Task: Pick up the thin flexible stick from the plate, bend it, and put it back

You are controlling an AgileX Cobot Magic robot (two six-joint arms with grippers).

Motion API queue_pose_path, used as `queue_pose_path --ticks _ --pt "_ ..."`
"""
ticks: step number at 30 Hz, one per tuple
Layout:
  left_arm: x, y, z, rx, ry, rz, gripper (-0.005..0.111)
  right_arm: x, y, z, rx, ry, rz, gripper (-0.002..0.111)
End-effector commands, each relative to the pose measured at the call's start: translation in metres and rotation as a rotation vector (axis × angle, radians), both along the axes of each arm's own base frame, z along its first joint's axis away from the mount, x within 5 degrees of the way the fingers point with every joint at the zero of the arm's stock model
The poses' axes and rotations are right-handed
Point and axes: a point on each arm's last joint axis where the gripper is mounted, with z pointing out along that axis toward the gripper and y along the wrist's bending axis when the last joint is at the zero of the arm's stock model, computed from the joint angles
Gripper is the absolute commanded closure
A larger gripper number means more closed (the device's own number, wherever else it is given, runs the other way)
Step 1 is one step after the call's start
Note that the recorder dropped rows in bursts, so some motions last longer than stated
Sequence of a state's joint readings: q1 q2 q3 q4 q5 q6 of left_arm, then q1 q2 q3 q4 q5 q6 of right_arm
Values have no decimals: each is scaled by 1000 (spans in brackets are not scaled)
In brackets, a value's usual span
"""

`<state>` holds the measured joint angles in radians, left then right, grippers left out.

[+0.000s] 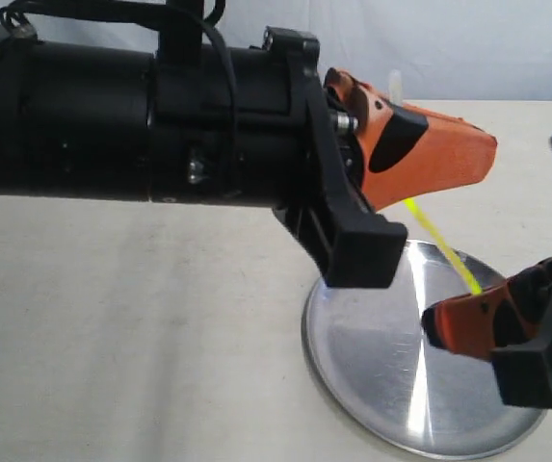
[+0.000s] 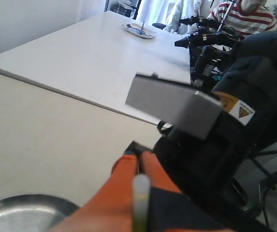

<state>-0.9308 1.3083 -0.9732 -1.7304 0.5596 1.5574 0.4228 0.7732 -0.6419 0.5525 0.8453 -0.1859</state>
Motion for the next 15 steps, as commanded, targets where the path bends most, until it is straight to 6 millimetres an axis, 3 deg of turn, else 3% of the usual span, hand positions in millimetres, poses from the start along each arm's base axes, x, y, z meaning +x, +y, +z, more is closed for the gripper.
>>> queue_pose_path --ticks 1,5,10,12,15 --pt "6 -1 14 -19 -62 70 107 -6 15 -7 100 46 186 109" --pt "12 0 13 1 -72 140 107 -13 12 -4 96 26 204 109" --pt "6 0 6 61 -73 66 107 -24 0 -9 -23 72 182 109" --pt "6 1 4 89 -68 63 103 -27 -1 -7 -14 51 181 109" --pt "6 0 5 72 -41 69 87 -28 -2 -6 -10 51 181 109"
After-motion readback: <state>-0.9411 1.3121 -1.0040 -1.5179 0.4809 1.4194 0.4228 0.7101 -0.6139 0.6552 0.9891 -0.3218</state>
